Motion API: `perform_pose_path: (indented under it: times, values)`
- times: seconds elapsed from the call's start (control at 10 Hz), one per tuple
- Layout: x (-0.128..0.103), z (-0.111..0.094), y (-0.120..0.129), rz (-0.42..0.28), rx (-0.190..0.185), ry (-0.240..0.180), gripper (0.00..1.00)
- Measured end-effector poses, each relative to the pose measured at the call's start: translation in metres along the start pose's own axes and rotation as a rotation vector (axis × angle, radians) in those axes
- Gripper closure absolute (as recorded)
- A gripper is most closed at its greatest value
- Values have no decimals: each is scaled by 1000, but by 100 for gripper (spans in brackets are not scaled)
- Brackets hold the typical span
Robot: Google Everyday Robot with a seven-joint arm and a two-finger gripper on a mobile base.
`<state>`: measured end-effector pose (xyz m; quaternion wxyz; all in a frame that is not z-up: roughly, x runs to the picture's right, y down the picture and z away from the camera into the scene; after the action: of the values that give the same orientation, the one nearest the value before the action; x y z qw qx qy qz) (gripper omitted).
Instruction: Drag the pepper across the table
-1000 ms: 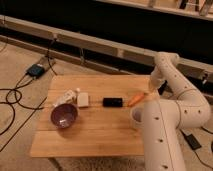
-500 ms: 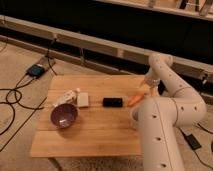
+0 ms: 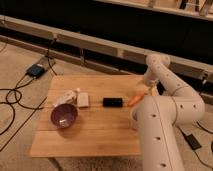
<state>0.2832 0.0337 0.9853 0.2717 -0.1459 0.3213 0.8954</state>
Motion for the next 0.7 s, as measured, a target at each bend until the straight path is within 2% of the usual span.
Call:
perform_pose_path:
  times: [0.4,0.7]
  values:
    - [-5,2,2,10,-21,-7,20]
    - [-8,5,0,9,-20,-13,22]
